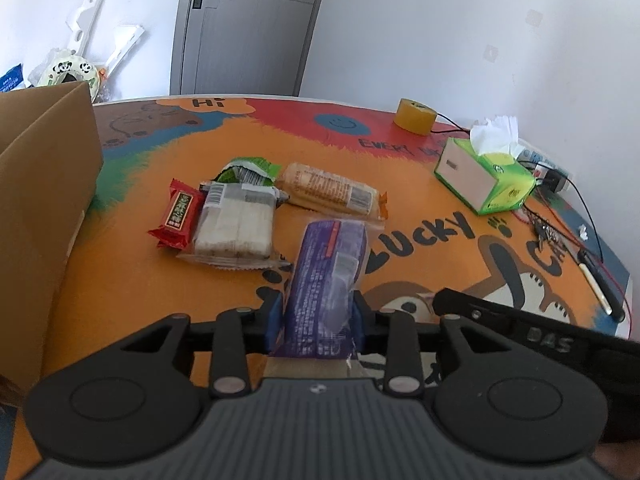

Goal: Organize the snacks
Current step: 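Grasp purple-wrapped bread packet with left gripper while right grasps orange candy packet, then carry purple packet in left gripper while right carries orange packet to box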

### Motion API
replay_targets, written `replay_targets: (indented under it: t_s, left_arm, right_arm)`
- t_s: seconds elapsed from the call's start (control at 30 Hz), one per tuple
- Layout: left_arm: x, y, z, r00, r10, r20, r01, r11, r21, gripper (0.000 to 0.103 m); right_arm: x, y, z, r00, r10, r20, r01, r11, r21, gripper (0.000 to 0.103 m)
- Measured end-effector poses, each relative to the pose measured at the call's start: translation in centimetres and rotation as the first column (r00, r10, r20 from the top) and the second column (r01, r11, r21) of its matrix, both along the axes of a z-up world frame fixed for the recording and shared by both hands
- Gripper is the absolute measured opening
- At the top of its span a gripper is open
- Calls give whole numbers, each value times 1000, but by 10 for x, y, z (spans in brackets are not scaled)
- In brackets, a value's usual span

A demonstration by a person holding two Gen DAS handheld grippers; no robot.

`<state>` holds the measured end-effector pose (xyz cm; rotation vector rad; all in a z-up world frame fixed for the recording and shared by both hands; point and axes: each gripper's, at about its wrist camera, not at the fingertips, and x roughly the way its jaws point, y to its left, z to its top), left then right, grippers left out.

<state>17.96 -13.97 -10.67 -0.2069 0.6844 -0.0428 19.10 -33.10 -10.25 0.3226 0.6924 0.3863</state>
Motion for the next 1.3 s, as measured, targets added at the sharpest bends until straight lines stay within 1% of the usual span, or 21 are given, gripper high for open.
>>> replay_targets:
  t_s: [0.03, 0.1, 0.2, 0.3, 0.43, 0.53, 0.7, 0.8, 0.97, 1.0, 1.03, 1.07, 1.1, 1.13, 1.3]
  left_arm:
    - [0, -1, -1, 1000, -1, -1, 1, 1000, 8, 38]
    - [1, -4, -3, 1000, -7, -10, 7, 1000, 27, 42]
    - [1, -7, -4, 1000, -11, -1, 11, 999, 50, 42]
    - [1, -8, -5, 1000, -13, 6, 12, 998, 54, 42]
    - [0, -5, -6, 1000, -24, 19, 23, 998, 50, 35]
    - [-1, -5, -5, 999, -29, 29, 28, 999, 45, 33]
    - [-4, -1, -2, 999, -35, 33, 34, 999, 19, 31]
    - [-6, 1, -2, 999, -30, 35, 30, 1000, 8, 30]
    - [-14, 4, 5, 998, -29, 52, 30, 1000, -10, 30]
    - [-16, 4, 7, 998, -30, 59, 30, 999, -13, 30]
    - [-18, 5, 9, 997, -31, 65, 33, 999, -15, 30]
    - [-20, 6, 11, 997, -33, 71, 34, 999, -17, 30]
    - [-22, 6, 14, 996, -32, 78, 34, 999, -18, 30]
    - [-24, 7, 16, 996, -31, 84, 33, 999, -17, 30]
    - [-33, 13, 29, 993, -17, 119, 19, 1000, -15, 30]
  right_arm:
    - [-1, 0, 0, 1000, 3, -5, -3, 1000, 2, 30]
    - [-2, 2, 2, 1000, -1, 5, 1, 1000, -15, 31]
    - [1, 3, -1, 1000, -6, 17, 6, 1000, -10, 35]
    - [3, 5, -2, 999, 5, 34, -5, 1000, -11, 41]
    - [0, 9, -2, 998, 20, 61, -18, 999, -30, 42]
    - [-1, 12, -2, 998, 21, 67, -17, 999, -50, 42]
    - [-10, 13, 1, 998, 19, 54, -15, 997, -75, 42]
    - [-17, 13, 2, 998, 1, 60, 5, 994, -109, 44]
    - [-24, 15, 1, 998, -3, 69, 13, 991, -134, 45]
    - [-24, 17, 1, 997, -2, 73, 13, 990, -143, 43]
    - [-24, 18, 1, 997, -1, 76, 13, 988, -151, 34]
    - [-24, 19, 1, 997, 2, 73, 9, 989, -151, 32]
    - [-23, 18, 1, 998, 0, 66, 9, 991, -133, 25]
    - [-22, 15, 2, 998, -10, 58, 17, 993, -116, 22]
    - [-25, 11, 9, 997, -30, 73, 35, 997, -72, 21]
